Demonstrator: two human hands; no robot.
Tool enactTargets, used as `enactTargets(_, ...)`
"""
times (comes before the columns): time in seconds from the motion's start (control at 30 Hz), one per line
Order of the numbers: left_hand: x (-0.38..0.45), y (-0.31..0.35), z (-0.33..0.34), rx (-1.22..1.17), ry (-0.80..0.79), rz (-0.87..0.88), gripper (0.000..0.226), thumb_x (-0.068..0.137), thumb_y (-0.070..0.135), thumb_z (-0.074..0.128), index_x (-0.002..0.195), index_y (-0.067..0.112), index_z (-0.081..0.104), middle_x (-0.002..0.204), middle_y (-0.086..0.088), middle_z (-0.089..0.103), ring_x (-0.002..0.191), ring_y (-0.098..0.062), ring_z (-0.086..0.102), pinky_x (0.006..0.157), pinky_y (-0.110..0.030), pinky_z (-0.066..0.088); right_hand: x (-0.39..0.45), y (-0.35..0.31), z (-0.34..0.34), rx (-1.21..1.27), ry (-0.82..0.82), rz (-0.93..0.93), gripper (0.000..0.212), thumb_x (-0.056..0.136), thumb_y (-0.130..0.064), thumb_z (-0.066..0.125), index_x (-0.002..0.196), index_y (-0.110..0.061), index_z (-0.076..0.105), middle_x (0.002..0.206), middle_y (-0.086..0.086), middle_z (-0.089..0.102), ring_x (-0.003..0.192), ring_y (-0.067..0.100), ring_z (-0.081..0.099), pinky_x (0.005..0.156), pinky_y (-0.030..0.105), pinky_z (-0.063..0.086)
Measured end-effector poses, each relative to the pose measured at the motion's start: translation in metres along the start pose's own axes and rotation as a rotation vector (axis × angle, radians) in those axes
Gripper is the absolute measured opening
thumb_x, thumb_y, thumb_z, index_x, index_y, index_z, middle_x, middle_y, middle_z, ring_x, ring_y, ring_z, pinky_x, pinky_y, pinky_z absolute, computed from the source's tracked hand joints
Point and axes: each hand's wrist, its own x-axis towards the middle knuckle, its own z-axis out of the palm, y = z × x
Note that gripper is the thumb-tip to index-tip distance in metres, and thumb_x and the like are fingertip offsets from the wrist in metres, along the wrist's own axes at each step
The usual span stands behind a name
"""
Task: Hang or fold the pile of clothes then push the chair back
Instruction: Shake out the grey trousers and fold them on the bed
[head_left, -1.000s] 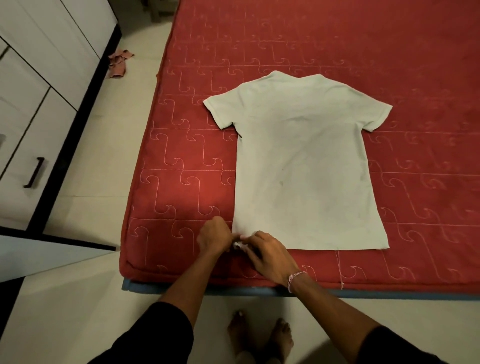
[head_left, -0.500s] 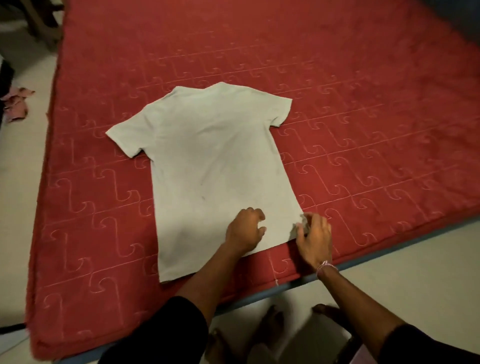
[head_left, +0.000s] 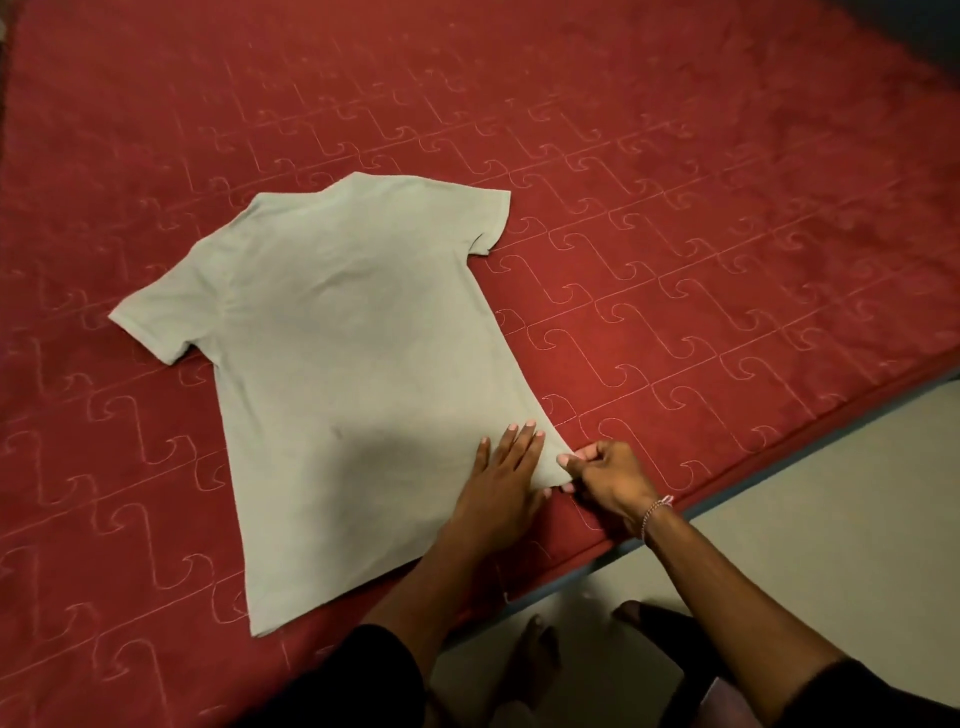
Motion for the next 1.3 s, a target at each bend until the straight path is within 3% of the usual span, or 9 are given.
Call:
enactTargets(0.1,0.0,-0.002,0.006,0.044,0.001,0.038,0.084,0.097,0.061,0.031,0.16,0.017,-0.004,0.168,-0.003,-0.008,0.153,-0.022,-0.015,0.123,-0.05,-0.007,-0.004,-0.005,-0.006,0.135,0.028,0.043,0.021,0.081,-0.006,0.082,0.084,-0.004,0.062,0.063,0.011,0.066,0.038,0.005,0.056,0.042,0.017,0.045)
enactTargets(0.2,-0.002,-0.002,0.007,0.053,-0.049,0.054,0.097,0.088,0.073,0.026,0.159,0.017,-0.009,0.167,-0.005,-0.013,0.152,-0.023,-0.02,0.122,-0.05,-0.011,-0.006,-0.006,-0.008,0.209,0.071,0.102,0.035,0.068,-0.002,0.09,0.082,-0.004,0.058,0.068,0.014,0.066,0.045,0.012,0.06,0.045,0.02,0.05)
enactTargets(0.37,-0.003,-0.004,-0.002,-0.047,-0.085,0.049,0.096,0.092,0.066,0.042,0.16,0.014,-0.002,0.167,-0.004,-0.01,0.153,-0.021,-0.017,0.122,-0.046,-0.012,-0.004,-0.004,0.0,-0.086,0.203,0.108,0.046,0.053,-0.032,0.099,0.078,-0.01,0.066,0.077,0.005,0.071,0.062,0.015,0.058,0.054,0.026,0.045)
enactTargets(0.57,0.013,-0.01,-0.036,-0.051,0.095,0.051,0.053,0.103,0.029,0.046,0.151,0.01,0.038,0.159,-0.008,0.035,0.145,-0.024,0.034,0.116,-0.04,0.032,-0.005,-0.012,0.01,-0.489,0.193,0.046,0.041,0.07,-0.05,0.086,0.092,-0.026,0.062,0.089,-0.005,0.069,0.087,0.021,0.065,0.075,0.037,0.056)
enactTargets(0.73,0.058,-0.036,-0.066,0.072,0.139,0.116,0.047,0.097,0.003,0.049,0.143,0.007,0.05,0.15,-0.011,0.048,0.131,-0.03,0.049,0.102,-0.043,0.047,0.005,-0.025,0.027,-0.506,0.239,-0.203,0.038,0.088,-0.046,0.07,0.113,-0.02,0.06,0.113,0.003,0.06,0.11,0.026,0.054,0.093,0.04,0.049)
enactTargets(0.87,0.102,-0.053,-0.098,0.215,0.133,0.14,0.065,0.088,-0.007,0.048,0.148,0.015,0.042,0.156,-0.006,0.038,0.133,-0.028,0.043,0.099,-0.042,0.045,0.028,-0.041,0.038,-0.413,0.179,-0.262,0.015,0.089,-0.032,0.069,0.098,-0.022,0.063,0.102,0.001,0.063,0.1,0.024,0.058,0.088,0.04,0.05)
enactTargets(0.97,0.133,-0.063,-0.113,0.341,0.138,0.2,0.054,0.092,-0.001,0.052,0.142,0.02,0.05,0.147,-0.004,0.047,0.126,-0.027,0.046,0.093,-0.04,0.045,0.046,-0.044,0.033,-0.373,0.157,-0.217,0.012,0.085,-0.02,0.071,0.078,-0.024,0.062,0.079,-0.004,0.069,0.081,0.021,0.066,0.077,0.042,0.056)
enactTargets(1.1,0.158,-0.077,-0.127,0.489,0.099,0.274,0.03,0.096,0.005,0.049,0.12,0.017,0.064,0.124,-0.004,0.061,0.113,-0.025,0.051,0.082,-0.036,0.045,0.056,-0.048,0.02,-0.44,0.067,-0.205,0.012,0.088,-0.026,0.073,0.079,-0.022,0.065,0.083,-0.008,0.073,0.08,0.016,0.068,0.074,0.036,0.055)
enactTargets(1.3,0.171,-0.087,-0.133,0.572,0.057,0.388,0.024,0.097,0.009,0.053,0.116,0.018,0.064,0.118,-0.001,0.063,0.105,-0.02,0.053,0.08,-0.032,0.047,0.057,-0.047,0.017,-0.488,-0.001,-0.172,0.014,0.094,-0.028,0.066,0.084,-0.025,0.056,0.083,-0.008,0.069,0.081,0.016,0.064,0.068,0.037,0.052)
